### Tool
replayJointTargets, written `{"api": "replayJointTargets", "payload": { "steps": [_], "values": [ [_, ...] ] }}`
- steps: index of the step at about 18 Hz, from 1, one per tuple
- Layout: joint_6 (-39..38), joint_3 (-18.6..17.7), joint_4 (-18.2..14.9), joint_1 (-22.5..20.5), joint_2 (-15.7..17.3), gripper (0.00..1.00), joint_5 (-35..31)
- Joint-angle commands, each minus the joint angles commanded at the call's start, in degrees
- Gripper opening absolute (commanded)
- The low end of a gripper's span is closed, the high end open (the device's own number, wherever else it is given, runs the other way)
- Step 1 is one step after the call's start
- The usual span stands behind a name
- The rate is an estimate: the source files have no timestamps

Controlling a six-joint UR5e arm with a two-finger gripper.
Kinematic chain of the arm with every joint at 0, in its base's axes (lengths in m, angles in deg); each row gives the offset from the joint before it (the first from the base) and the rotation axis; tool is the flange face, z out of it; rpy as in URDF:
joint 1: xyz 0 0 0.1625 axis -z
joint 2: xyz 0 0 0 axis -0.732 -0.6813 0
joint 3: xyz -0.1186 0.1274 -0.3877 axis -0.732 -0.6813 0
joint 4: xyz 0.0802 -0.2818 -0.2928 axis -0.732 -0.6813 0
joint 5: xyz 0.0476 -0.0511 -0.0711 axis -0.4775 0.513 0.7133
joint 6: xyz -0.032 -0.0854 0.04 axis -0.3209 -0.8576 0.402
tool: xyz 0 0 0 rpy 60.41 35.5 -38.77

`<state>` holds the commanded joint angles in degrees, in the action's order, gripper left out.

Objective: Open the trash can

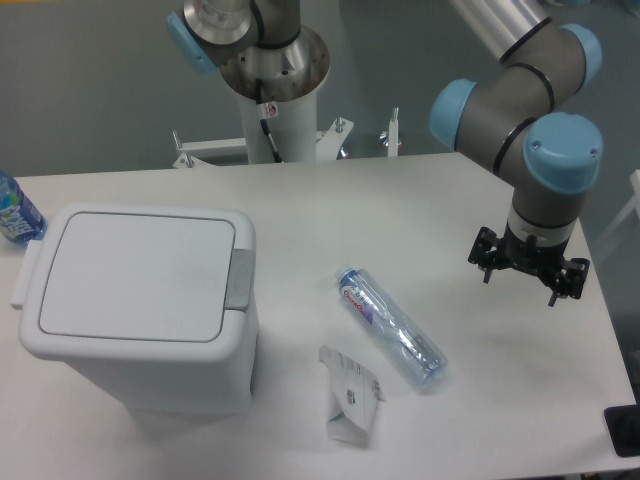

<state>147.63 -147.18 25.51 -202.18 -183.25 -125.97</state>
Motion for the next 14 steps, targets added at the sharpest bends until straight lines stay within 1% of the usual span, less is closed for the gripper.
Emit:
{"api": "replayJointTargets", "payload": {
  "steps": [4,8,9,11,14],
  "values": [
    [0.0,0.0,-0.1,0.1,0.1,1.0,0.7],
    [-0.3,-0.2,0.0,0.1,1.2,1.0,5.2],
    [-2.5,-0.1,-0.1,0.1,1.6,1.0,5.3],
    [-10.2,-0.2,-0.1,0.5,2.5,1.0,6.5],
    [-17.7,-0.3,0.0,1.7,4.5,1.0,11.9]
  ]
}}
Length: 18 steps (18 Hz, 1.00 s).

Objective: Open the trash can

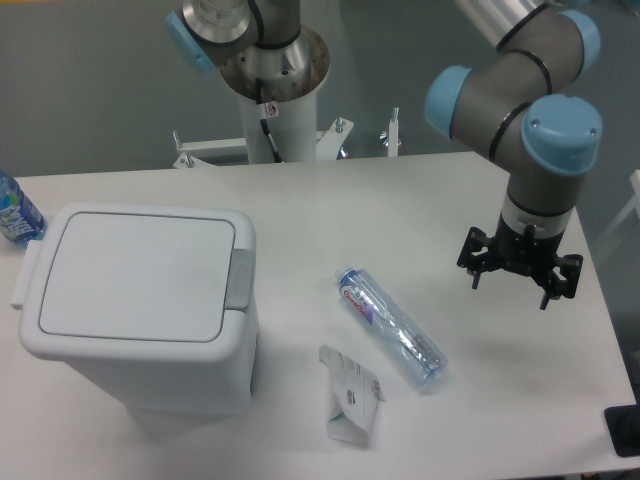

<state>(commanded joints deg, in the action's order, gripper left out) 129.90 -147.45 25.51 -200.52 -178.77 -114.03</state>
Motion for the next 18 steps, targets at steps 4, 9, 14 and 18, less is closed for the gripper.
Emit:
{"api": "replayJointTargets", "payload": {
  "steps": [4,9,14,18],
  "values": [
    [-11.1,0.0,0.3,3.9,1.9,1.0,4.1],
    [-20.4,0.1,0.6,6.5,5.3,1.0,10.2],
    [-22.8,-0.7,0.7,9.1,8.6,1.0,15.7],
    [-27.0,-1.9,0.8,12.6,10.5,1.0,16.3]
  ]
}}
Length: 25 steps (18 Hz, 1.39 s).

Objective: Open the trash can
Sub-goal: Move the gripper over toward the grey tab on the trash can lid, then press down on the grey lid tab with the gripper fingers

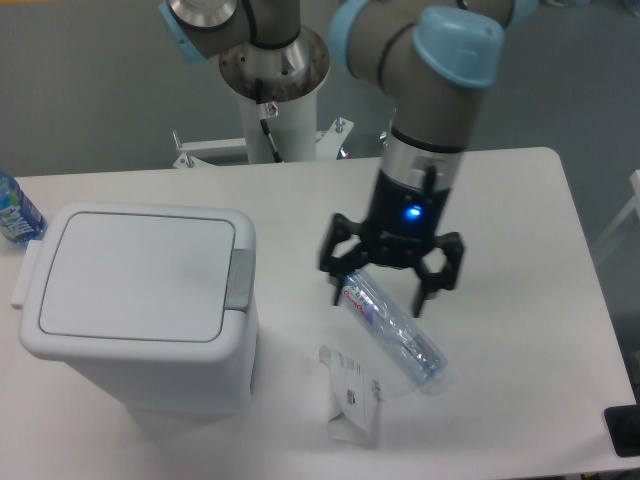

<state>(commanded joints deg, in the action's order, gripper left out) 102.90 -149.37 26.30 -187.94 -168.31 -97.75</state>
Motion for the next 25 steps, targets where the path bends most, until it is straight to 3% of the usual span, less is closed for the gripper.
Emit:
{"api": "replayJointTargets", "payload": {
  "steps": [3,7,9,25],
  "values": [
    [0.0,-3.2,0.4,0.8,2.4,1.0,0.0],
    [0.0,-9.5,6.4,0.9,4.8,1.0,-0.1],
    [-0.2,-9.8,8.0,1.2,4.1,1.0,-0.1],
    [-1.6,-9.1,8.2,1.2,3.9,1.0,-0.1]
  ]
}}
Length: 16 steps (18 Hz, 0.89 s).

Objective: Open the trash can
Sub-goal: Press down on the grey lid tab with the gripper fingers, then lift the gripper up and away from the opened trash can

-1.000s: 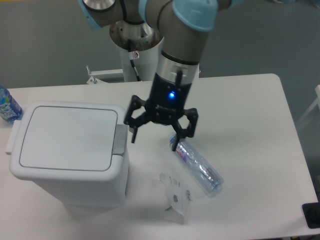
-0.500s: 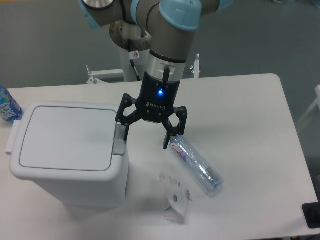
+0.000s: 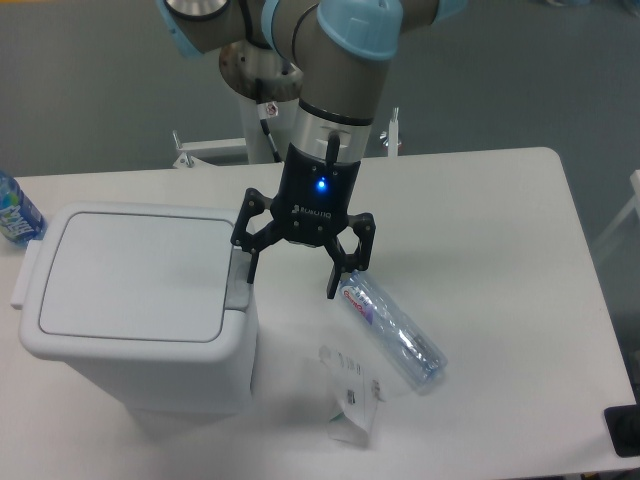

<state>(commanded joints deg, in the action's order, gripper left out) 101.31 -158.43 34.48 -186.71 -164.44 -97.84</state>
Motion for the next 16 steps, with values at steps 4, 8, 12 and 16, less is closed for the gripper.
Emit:
{"api": "replayJointTargets", "payload": {
  "steps": [4,8,12,16],
  "values": [
    [0.0,0.0,0.0,0.0,-0.4,1.0,0.0],
    [-0.1,0.0,-0.1,0.1,-0.6,1.0,0.0],
    [-0.8,0.8,-0.1,0.0,-0.7,1.0,0.0],
    [-2.0,4.2,-0.1,-0.3,-1.3,1.0,0.2]
  ]
}}
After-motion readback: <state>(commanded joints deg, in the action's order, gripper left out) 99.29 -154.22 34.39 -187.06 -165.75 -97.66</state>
